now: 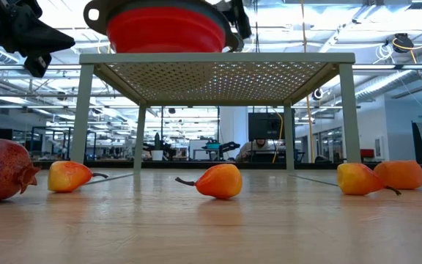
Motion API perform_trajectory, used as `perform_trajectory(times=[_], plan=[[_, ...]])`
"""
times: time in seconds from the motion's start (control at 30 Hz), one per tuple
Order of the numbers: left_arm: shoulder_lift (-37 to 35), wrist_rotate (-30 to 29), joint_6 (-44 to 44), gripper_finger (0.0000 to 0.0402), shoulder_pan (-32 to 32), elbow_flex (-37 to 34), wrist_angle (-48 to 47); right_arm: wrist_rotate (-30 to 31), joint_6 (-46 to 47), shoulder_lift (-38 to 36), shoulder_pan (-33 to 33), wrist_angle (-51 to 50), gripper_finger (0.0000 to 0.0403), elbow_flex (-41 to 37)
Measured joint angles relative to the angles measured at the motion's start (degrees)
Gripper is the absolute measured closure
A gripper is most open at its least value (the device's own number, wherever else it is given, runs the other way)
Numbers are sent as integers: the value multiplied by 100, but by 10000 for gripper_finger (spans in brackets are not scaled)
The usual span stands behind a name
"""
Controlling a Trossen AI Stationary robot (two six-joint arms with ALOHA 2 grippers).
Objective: Pick & Place Fruit
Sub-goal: Put the mango fruit into the strainer
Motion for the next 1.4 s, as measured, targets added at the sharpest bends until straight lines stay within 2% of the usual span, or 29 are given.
perform_trajectory(times=[0.43,0.87,1.0,1.1,1.2,1.4], plan=[[0,-5,109,378,0,0,2,-100,-363,6,182,-268,180,-2],[0,-15,105,378,-1,0,2,-82,-2256,6,201,-264,179,-2],[0,-17,92,378,-2,0,66,-69,-2469,6,177,-202,179,-4],[0,-24,-203,378,-2,0,548,-73,-2476,6,159,-205,179,-4],[111,-33,-368,378,0,2,1478,-73,-2514,6,157,-214,179,-4],[825,65,478,363,0,2,3458,-73,-2581,6,160,-214,179,-4]])
